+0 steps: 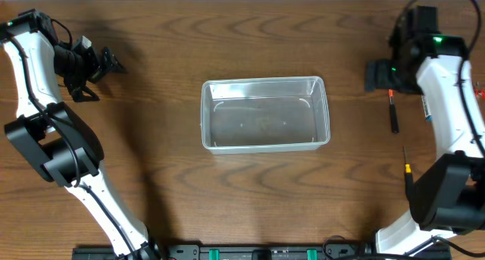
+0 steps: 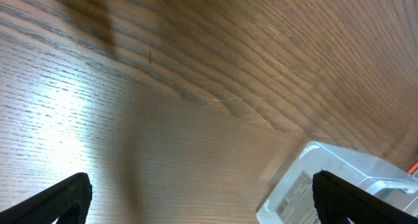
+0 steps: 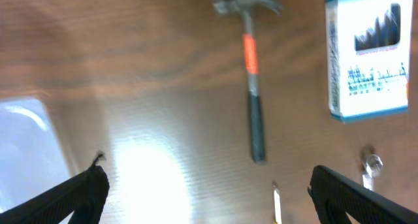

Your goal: Pack container

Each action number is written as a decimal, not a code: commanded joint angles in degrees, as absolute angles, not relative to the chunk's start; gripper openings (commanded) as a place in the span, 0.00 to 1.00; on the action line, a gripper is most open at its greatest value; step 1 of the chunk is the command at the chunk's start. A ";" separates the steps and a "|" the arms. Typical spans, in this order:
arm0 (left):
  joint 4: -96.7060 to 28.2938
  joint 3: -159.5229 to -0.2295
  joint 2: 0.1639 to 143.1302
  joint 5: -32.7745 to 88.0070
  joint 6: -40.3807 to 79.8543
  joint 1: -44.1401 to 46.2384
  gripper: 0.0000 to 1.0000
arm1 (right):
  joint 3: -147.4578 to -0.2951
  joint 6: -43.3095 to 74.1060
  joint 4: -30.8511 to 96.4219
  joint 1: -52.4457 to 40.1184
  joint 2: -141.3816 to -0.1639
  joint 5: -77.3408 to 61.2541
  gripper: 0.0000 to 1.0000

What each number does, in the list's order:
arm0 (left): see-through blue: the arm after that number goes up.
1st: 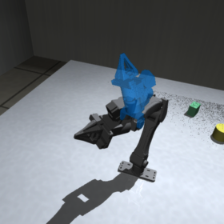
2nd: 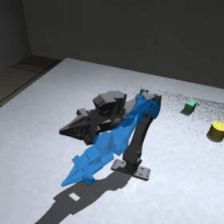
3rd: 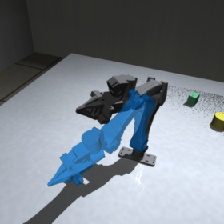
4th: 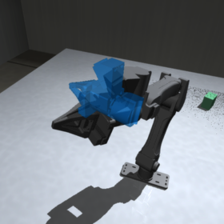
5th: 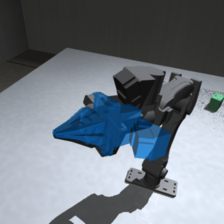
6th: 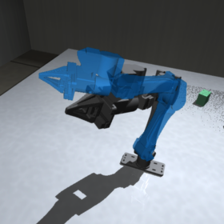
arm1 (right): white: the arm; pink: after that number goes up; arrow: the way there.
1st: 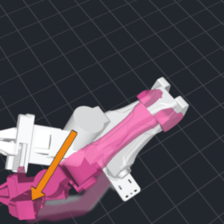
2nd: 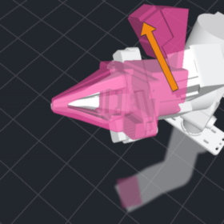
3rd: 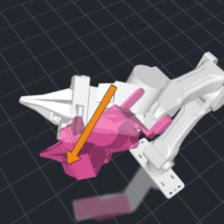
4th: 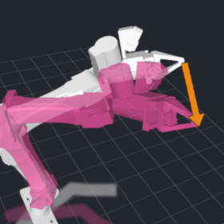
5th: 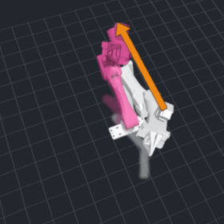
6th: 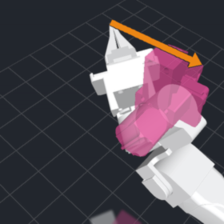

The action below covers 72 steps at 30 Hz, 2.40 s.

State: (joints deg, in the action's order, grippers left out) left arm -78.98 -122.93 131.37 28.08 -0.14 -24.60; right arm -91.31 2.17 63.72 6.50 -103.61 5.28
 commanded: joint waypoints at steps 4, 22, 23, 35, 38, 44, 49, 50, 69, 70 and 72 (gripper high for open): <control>-78.98 -124.03 129.86 27.77 -0.10 -24.84 0.98 | -91.74 -3.22 64.73 11.57 -104.18 3.57 0.99; -78.98 -124.03 129.86 27.77 -0.10 -24.84 0.98 | -91.77 -16.80 57.45 12.99 -110.54 1.56 0.99; -78.98 -124.03 129.86 27.77 -0.10 -24.84 0.98 | -91.77 -16.80 57.30 12.99 -111.24 1.41 0.99; -78.98 -124.03 129.86 27.77 -0.10 -24.84 0.98 | -91.77 -18.06 54.33 12.99 -115.33 -2.00 0.99; -78.98 -124.03 129.86 27.77 -0.10 -24.84 0.98 | -91.77 -18.09 54.22 12.99 -116.97 -1.98 0.99; -78.98 -124.03 129.86 27.77 -0.10 -24.84 0.98 | -91.74 -17.43 53.95 12.99 -120.25 -2.00 0.99; -78.98 -124.03 129.86 27.77 -0.10 -24.84 0.98 | -91.77 -17.19 53.41 12.99 -120.84 -2.00 0.99; -78.98 -124.03 129.86 27.77 -0.10 -24.84 0.98 | -91.74 -17.21 53.34 12.99 -120.84 -2.02 0.99; -78.98 -124.03 129.86 27.77 -0.10 -24.84 0.98 | -91.74 -17.85 51.96 14.37 -125.32 -4.12 0.99; -78.98 -124.03 129.86 27.77 -0.10 -24.84 0.98 | -91.74 -17.85 51.66 14.41 -125.32 -4.19 0.99; -78.98 -124.03 129.86 27.77 -0.10 -24.84 0.98 | -91.74 -17.85 51.03 14.46 -125.32 -4.16 0.99</control>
